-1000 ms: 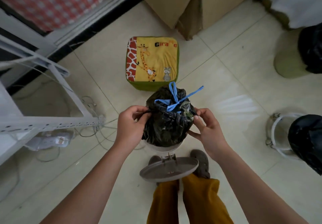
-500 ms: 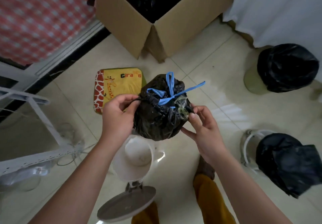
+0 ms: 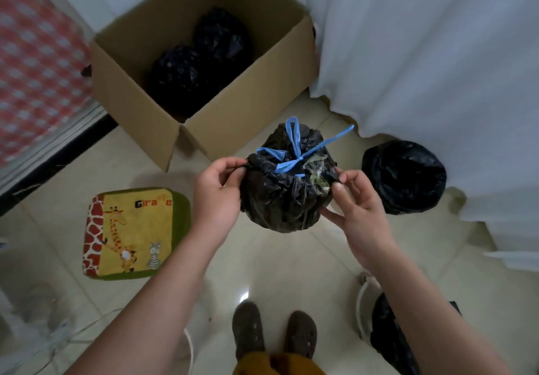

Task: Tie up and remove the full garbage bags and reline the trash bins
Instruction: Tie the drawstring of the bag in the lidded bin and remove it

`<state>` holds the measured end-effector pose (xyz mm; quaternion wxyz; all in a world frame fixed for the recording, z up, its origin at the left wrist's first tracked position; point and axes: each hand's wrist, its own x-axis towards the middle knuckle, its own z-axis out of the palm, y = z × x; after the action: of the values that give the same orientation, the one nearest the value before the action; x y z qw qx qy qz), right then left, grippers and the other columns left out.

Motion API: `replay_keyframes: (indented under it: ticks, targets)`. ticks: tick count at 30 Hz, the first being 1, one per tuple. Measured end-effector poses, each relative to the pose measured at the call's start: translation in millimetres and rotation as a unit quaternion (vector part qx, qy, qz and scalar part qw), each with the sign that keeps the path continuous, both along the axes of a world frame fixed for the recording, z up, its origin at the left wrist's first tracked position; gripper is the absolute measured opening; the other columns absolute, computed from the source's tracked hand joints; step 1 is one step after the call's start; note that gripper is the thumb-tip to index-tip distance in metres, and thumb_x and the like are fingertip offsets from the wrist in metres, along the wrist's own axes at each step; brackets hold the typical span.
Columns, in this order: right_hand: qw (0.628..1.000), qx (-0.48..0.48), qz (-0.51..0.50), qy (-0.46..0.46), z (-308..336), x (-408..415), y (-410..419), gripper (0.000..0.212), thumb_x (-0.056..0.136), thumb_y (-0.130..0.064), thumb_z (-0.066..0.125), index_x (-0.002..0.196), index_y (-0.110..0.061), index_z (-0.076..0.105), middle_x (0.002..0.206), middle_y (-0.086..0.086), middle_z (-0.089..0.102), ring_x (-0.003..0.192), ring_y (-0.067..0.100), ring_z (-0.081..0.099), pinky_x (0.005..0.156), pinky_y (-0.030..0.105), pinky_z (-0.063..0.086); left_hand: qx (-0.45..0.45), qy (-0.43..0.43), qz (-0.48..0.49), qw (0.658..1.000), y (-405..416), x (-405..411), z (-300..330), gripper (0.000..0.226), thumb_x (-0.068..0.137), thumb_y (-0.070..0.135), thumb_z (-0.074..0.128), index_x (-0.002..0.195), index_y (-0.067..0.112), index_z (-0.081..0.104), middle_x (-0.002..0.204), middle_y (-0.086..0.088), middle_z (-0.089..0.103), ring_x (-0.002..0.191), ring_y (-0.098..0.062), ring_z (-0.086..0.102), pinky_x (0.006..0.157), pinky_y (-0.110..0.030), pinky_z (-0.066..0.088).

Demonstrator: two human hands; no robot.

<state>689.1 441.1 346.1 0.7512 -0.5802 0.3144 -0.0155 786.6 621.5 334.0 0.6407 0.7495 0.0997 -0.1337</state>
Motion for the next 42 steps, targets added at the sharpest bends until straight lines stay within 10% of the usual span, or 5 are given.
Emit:
replay_keyframes:
  ticks: [6,26,33,40,42]
  targets:
    - [0.999,0.008,0.027,-0.026,13.3,108.3,-13.6,0.029,0.099,-0.009,0.050,0.076,-0.028,0.052,0.089,-0.006,0.063,0.085,0.013,0.059,0.090,0.062,0.050,0.002,-0.028,0.005,1.000,-3.9,98.3,15.2,0.028,0.093,0.007,0.058,0.081,0.030,0.069,0.081,0.008,0.073,0.081,-0.008,0.068,0.067,-0.018,0.053]
    - [0.992,0.026,0.103,-0.069,9.0,483.4,-17.4,0.026,0.099,-0.011,0.050,0.079,-0.027,0.052,0.105,-0.001,0.059,0.088,0.024,0.052,0.083,0.053,0.050,0.019,-0.050,0.087,0.995,2.9,447.0,15.7,0.029,0.091,0.011,0.065,0.076,0.034,0.073,0.075,0.009,0.073,0.069,-0.002,0.065,0.060,-0.016,0.050]
    - [0.984,0.000,0.174,0.040,-95.9,563.4,-36.8,0.022,0.099,-0.013,0.052,0.080,-0.023,0.049,0.135,-0.009,0.052,0.097,-0.019,0.053,0.090,0.043,0.053,0.050,0.087,0.173,0.980,-13.8,487.6,-96.6,0.023,0.093,0.007,0.060,0.087,0.027,0.069,0.089,0.000,0.071,0.083,-0.010,0.065,0.073,-0.026,0.052]
    - [0.962,-0.029,0.223,0.156,-185.9,593.6,-45.5,0.028,0.100,-0.017,0.052,0.075,-0.029,0.050,0.103,0.020,0.052,0.095,0.044,0.050,0.091,0.068,0.041,0.059,0.178,0.235,0.954,-35.2,494.9,-185.3,0.023,0.095,0.005,0.056,0.086,0.023,0.065,0.093,-0.001,0.066,0.091,-0.018,0.064,0.087,-0.036,0.054]
    - [0.954,-0.044,0.228,0.189,-207.3,596.5,-46.2,0.028,0.099,-0.018,0.052,0.074,-0.030,0.051,0.088,0.019,0.049,0.077,0.036,0.047,0.087,0.071,0.040,0.072,0.196,0.235,0.949,-35.8,495.8,-205.5,0.023,0.095,0.004,0.056,0.085,0.022,0.065,0.091,-0.002,0.065,0.092,-0.020,0.063,0.087,-0.036,0.054]
